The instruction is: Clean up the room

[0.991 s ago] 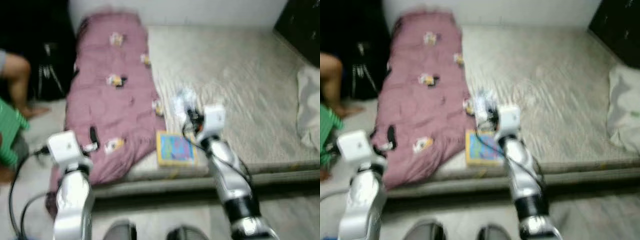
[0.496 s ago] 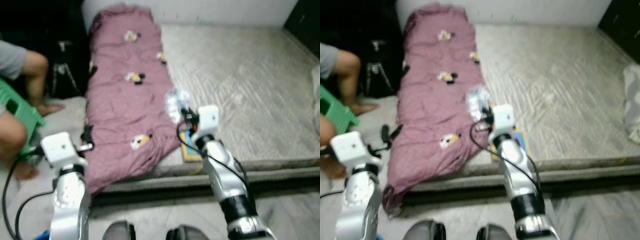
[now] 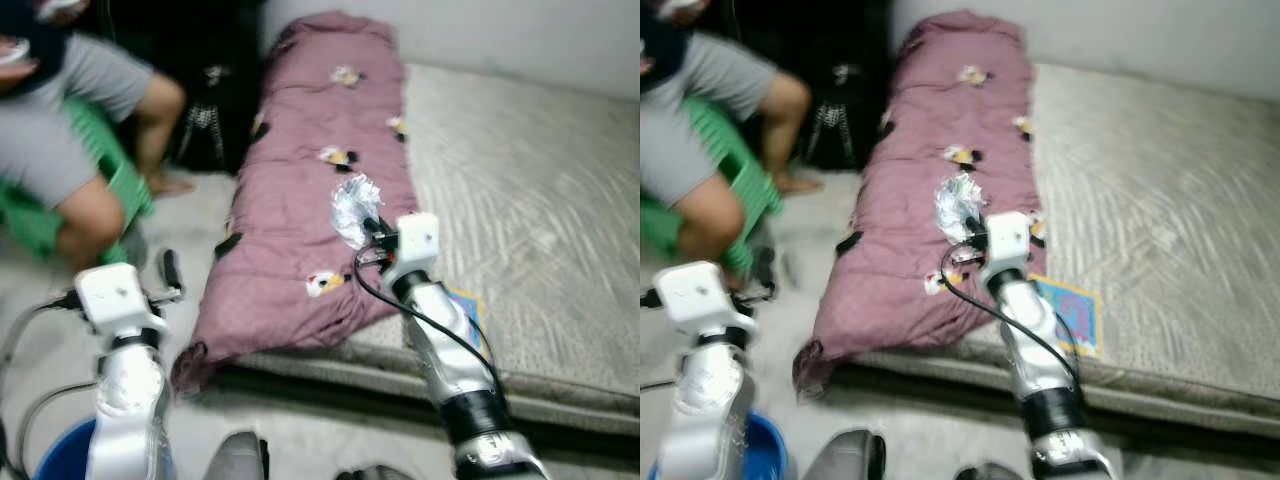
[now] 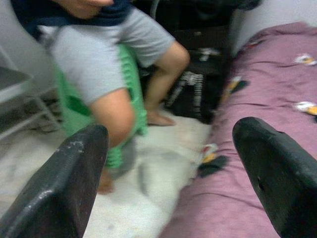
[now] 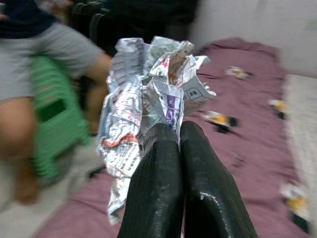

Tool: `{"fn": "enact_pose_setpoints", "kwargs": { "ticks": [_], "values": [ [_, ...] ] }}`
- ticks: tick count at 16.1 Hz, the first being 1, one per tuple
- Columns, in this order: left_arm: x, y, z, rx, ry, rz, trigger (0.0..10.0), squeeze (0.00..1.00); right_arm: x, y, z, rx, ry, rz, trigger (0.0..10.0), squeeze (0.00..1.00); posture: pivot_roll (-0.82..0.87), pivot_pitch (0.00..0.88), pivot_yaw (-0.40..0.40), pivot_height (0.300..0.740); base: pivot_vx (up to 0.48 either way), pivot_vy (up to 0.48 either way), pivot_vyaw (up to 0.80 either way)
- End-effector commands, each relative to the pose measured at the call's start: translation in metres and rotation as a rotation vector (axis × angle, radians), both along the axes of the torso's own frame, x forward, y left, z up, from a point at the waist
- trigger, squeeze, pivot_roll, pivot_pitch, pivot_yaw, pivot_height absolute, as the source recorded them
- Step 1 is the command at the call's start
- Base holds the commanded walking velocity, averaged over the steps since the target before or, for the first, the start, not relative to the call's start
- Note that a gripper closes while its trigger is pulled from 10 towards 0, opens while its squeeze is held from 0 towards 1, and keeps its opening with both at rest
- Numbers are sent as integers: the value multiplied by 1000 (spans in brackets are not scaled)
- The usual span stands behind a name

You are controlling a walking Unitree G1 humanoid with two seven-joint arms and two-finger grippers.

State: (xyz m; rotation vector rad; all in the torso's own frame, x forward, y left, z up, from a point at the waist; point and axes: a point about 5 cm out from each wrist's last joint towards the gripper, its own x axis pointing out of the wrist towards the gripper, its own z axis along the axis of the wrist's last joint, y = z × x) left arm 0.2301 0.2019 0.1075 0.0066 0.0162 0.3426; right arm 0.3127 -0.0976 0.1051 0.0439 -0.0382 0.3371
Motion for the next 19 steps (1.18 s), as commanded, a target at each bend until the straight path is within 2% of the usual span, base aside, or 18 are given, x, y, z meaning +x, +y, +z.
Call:
{"fn": "enact_pose_setpoints", "kwargs": {
  "ticks": [1, 6, 14, 17, 19],
  "values": [
    [0, -5, 1, -2, -5, -13, 10000, 0, 2, -5, 1, -16, -9, -7, 10000, 0, 57, 51, -66, 740, 0, 0, 800],
    [-5, -2, 0, 3, -3, -8, 10000, 0, 1, -6, 1, -13, -8, -7, 10000, 0, 57, 55, -64, 740, 0, 0, 800],
    [-3, -3, 1, 3, -5, -14, 10000, 0, 3, -5, 3, -16, -11, 0, 10000, 0, 51, 65, -70, 740, 0, 0, 800],
    [-12, 1, -6, 9, 30, -34, 10000, 0, 1, -11, 2, -18, -13, -13, 10000, 0, 49, 64, -69, 740, 0, 0, 800],
    [-30, 8, -14, 34, 81, -36, 10000, 0, -5, -25, 0, -30, -5, -48, 10000, 0, 46, 66, -67, 740, 0, 0, 800]
  ]
}}
